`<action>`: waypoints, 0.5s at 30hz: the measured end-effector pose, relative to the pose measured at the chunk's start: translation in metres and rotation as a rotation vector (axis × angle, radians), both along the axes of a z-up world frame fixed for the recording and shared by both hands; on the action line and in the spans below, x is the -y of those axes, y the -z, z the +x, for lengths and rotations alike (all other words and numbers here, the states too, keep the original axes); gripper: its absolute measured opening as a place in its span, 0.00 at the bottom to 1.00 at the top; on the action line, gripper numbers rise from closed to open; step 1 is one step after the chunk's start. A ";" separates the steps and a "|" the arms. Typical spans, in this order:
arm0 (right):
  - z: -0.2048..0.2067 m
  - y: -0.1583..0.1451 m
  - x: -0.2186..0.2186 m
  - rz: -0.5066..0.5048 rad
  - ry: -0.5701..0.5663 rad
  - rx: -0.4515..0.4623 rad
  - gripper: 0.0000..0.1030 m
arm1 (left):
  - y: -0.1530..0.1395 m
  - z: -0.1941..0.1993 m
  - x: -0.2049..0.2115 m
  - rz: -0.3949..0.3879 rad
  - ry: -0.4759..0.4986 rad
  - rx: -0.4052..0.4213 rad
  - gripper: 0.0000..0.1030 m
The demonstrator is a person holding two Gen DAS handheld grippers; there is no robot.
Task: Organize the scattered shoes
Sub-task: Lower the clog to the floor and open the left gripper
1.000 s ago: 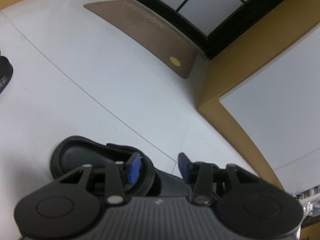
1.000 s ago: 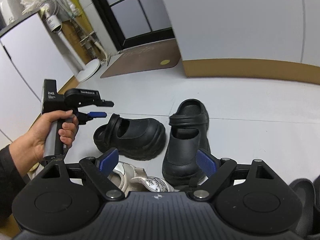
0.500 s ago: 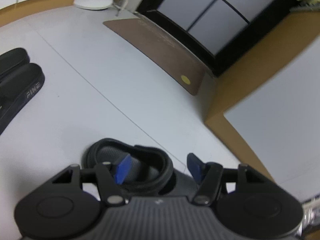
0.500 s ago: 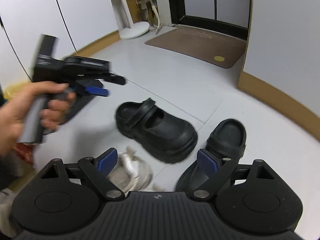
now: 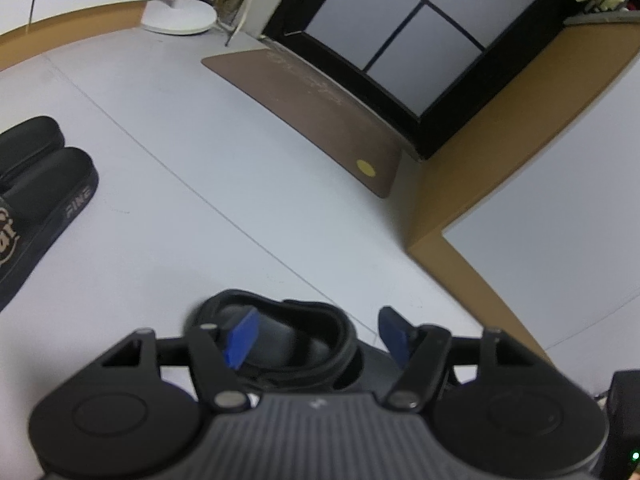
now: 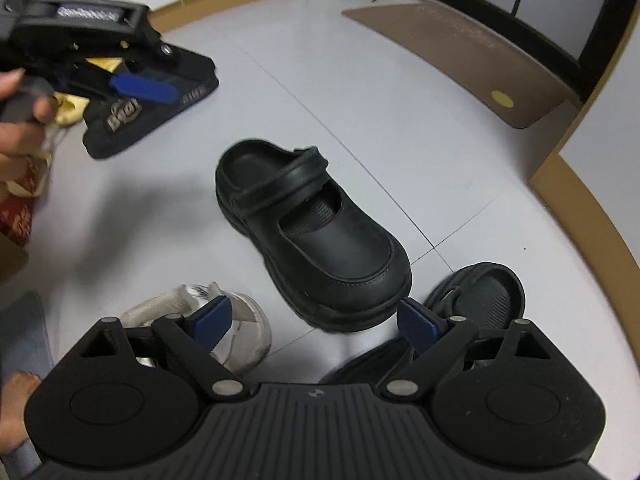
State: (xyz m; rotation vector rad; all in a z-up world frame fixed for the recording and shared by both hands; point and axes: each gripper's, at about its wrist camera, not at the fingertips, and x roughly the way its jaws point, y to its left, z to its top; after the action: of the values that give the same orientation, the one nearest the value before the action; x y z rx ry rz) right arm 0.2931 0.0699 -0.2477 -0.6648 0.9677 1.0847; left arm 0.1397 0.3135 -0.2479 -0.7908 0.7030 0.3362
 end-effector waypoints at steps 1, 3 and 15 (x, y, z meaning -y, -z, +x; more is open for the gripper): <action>0.001 0.005 -0.004 -0.015 -0.006 -0.002 0.99 | 0.001 -0.001 -0.001 -0.003 -0.005 -0.002 0.67; 0.003 0.014 -0.011 -0.025 -0.006 0.000 1.00 | 0.003 -0.001 -0.001 0.000 -0.011 -0.013 0.67; 0.023 0.048 -0.055 -0.103 -0.052 0.058 1.00 | 0.008 0.001 0.002 0.064 -0.055 -0.067 0.91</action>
State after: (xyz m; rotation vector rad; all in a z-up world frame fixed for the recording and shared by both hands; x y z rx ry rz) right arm 0.3163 0.1253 -0.2956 -0.8051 0.9659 1.0604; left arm 0.1411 0.3113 -0.2559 -0.7418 0.7307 0.4343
